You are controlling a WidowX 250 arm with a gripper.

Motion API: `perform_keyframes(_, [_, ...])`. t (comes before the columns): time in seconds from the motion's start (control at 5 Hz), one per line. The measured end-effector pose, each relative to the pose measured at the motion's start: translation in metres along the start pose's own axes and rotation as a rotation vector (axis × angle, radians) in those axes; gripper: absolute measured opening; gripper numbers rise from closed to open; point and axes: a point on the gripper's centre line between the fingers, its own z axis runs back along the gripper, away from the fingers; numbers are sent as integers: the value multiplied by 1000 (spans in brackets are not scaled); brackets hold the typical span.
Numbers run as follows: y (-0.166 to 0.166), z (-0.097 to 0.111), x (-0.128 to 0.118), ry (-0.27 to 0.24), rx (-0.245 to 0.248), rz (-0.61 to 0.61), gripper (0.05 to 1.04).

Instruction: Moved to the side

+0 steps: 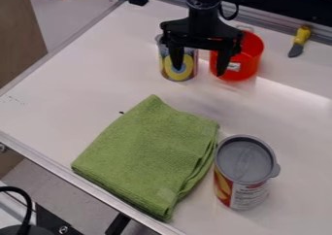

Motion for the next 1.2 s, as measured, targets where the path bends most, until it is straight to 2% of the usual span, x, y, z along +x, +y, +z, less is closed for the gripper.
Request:
perform_keyframes(0.2, [1, -10, -6, 39, 8, 19, 999])
perform_keyframes(0.4, [8, -6, -1, 73, -11, 271, 999])
perform_keyframes(0.6, [21, 2, 8, 80, 15, 521, 999])
perform_keyframes(0.8, [29, 8, 17, 70, 12, 703, 999])
perform_keyframes(1.0, [28, 1, 24, 39, 43, 863, 999])
perform_keyframes(1.2, [22, -3, 28, 29, 13, 1003, 999])
